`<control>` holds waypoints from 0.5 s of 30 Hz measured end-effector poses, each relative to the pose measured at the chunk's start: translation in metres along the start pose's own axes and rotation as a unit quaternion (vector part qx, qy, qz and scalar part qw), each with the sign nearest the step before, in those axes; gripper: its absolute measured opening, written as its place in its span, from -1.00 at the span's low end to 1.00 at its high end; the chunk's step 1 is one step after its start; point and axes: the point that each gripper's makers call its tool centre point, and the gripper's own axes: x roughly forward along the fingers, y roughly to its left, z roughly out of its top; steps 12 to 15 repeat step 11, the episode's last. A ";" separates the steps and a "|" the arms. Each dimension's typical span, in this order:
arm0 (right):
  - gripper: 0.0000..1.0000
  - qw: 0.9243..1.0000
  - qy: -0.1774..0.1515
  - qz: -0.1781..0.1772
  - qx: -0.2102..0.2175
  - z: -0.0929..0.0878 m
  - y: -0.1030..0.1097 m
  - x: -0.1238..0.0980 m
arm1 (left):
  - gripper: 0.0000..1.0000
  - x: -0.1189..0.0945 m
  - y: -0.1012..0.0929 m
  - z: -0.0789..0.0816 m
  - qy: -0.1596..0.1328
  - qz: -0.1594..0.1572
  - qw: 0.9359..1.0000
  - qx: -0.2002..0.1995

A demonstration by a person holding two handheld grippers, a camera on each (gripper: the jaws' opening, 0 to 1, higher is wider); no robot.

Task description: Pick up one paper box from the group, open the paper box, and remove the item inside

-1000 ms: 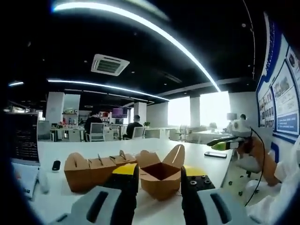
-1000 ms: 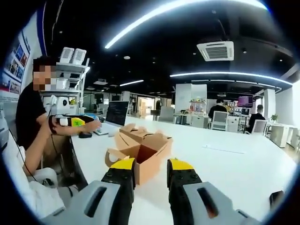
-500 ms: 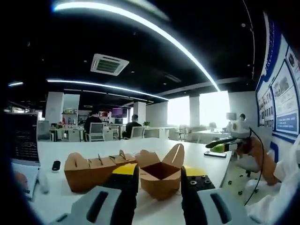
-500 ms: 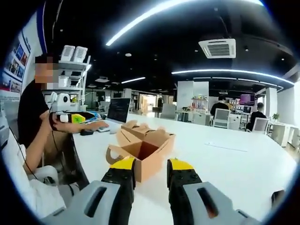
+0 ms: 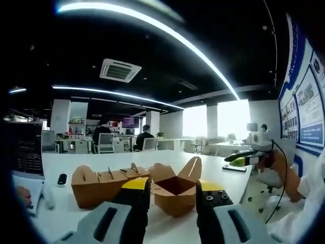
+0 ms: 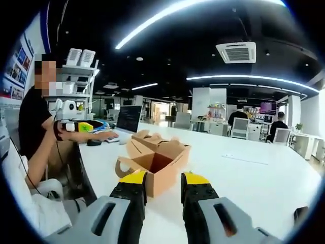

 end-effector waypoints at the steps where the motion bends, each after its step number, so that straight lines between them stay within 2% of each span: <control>1: -0.46 1.000 0.000 0.000 0.000 0.000 0.000 0.000 | -0.25 0.000 0.000 0.000 0.000 0.000 1.000 0.000; 15: -0.46 1.000 -0.001 0.002 -0.003 0.002 0.003 0.000 | -0.25 0.000 -0.001 0.000 -0.001 -0.001 1.000 -0.001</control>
